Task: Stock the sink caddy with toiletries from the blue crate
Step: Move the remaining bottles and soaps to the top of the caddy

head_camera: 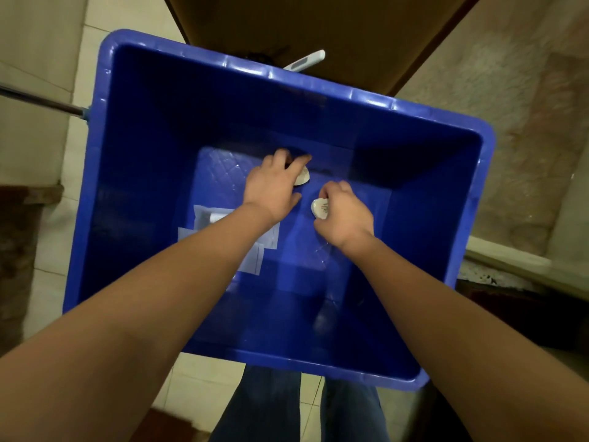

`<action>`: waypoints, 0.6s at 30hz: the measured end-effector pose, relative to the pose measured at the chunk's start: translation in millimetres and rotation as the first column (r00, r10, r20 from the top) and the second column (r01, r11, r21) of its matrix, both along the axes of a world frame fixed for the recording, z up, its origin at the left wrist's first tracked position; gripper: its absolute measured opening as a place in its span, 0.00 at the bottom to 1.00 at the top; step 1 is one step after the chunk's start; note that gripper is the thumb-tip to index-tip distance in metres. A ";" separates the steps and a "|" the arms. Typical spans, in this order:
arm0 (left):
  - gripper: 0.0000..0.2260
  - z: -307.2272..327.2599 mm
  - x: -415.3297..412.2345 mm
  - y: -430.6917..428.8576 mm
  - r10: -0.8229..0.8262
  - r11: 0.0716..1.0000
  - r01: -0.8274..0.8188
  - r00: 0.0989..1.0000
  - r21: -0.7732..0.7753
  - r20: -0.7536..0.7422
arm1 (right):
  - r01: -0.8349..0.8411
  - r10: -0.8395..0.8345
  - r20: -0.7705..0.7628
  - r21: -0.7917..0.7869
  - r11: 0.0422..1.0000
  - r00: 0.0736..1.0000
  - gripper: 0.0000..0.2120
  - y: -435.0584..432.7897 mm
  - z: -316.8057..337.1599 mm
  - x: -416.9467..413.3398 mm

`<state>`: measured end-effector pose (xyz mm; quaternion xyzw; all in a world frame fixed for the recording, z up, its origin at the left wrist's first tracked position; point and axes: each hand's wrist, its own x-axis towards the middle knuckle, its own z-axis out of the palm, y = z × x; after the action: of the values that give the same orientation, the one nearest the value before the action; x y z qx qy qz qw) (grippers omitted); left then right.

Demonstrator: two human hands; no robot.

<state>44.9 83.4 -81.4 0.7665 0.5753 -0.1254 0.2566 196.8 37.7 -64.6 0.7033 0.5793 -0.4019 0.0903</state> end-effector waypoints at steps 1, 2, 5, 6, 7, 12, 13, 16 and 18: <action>0.27 0.7 1.9 -0.7 -0.002 1.000 0.002 1.000 -0.005 0.002 | 0.010 -0.010 -0.010 -0.005 1.000 1.000 0.15 -1.5 1.7 2.0; 0.24 1.6 3.9 -1.3 0.003 1.000 -0.003 1.000 -0.007 0.009 | 0.018 -0.018 -0.023 -0.012 1.000 1.000 0.17 -3.1 3.3 3.8; 0.17 5.4 6.9 -4.3 0.080 0.996 -0.077 0.995 -0.043 0.055 | 0.040 -0.042 -0.059 -0.033 0.999 0.997 0.22 -7.0 9.6 5.6; 0.16 7.9 7.2 -6.8 0.139 0.988 -0.132 0.986 -0.079 0.088 | 0.055 -0.058 -0.066 -0.039 0.998 0.996 0.22 -7.8 12.4 5.4; 0.16 11.1 7.2 -9.7 0.215 0.972 -0.199 0.968 -0.122 0.127 | 0.073 -0.076 -0.072 -0.043 0.996 0.995 0.21 -8.4 15.7 5.2; 0.17 35.3 4.0 -25.7 0.569 0.808 -0.477 0.783 -0.345 0.251 | 0.178 -0.187 -0.143 -0.076 0.981 0.972 0.14 -13.8 44.9 4.6; 0.19 41.7 2.6 -28.3 0.603 0.782 -0.500 0.758 -0.372 0.248 | 0.183 -0.194 -0.162 -0.083 0.980 0.968 0.14 -15.5 53.1 4.6; 0.21 62.6 0.2 -38.9 0.648 0.734 -0.531 0.734 -0.424 0.203 | 0.180 -0.196 -0.200 -0.098 0.979 0.960 0.19 -22.1 80.2 4.7; 0.18 79.1 1.4 -49.1 0.713 0.664 -0.569 0.678 -0.485 0.181 | 0.169 -0.186 -0.200 -0.099 0.981 0.962 0.23 -27.5 99.8 6.3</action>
<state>46.4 34.3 -2.3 0.4509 0.7175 0.0040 0.5309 203.1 10.2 35.2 0.7022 0.5036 -0.5029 0.0211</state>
